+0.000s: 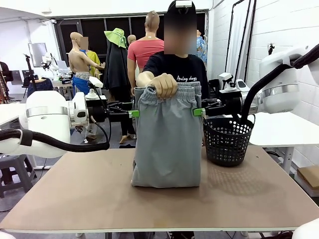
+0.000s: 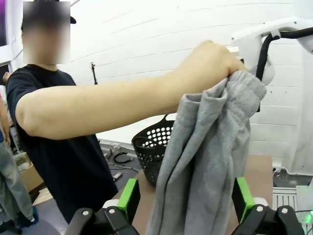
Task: Fold the training pants.
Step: Release the ends of the Training pants and then grab the overlapped ends.
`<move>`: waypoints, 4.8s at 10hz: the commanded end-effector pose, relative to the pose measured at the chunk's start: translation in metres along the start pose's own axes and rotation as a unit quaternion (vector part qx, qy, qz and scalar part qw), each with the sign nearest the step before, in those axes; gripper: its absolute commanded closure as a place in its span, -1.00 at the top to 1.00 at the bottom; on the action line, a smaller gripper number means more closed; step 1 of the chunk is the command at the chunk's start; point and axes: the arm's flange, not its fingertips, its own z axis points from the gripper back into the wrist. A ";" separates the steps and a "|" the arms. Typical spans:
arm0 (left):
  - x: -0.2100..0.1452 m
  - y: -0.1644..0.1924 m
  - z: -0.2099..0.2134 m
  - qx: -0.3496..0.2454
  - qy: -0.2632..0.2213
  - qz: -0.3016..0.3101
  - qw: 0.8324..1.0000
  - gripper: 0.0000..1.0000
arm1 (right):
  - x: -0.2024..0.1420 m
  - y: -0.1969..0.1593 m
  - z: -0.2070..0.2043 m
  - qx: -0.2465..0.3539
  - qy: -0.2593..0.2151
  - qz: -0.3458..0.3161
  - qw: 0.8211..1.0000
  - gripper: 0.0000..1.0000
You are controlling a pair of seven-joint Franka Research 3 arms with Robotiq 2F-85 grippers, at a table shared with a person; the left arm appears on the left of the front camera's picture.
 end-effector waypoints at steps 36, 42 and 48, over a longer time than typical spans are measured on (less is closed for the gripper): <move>-0.003 0.016 -0.090 -0.086 -0.007 0.041 0.995 -0.02 | 0.012 -0.018 -0.057 0.048 -0.029 -0.012 0.998 0.49; -0.004 0.018 -0.085 -0.094 -0.015 0.055 0.994 -1.00 | 0.015 -0.020 -0.054 0.062 -0.035 -0.037 0.997 -1.00; -0.008 0.022 -0.080 -0.103 -0.003 0.055 0.993 -1.00 | 0.015 -0.022 -0.057 0.070 -0.021 -0.044 0.996 -1.00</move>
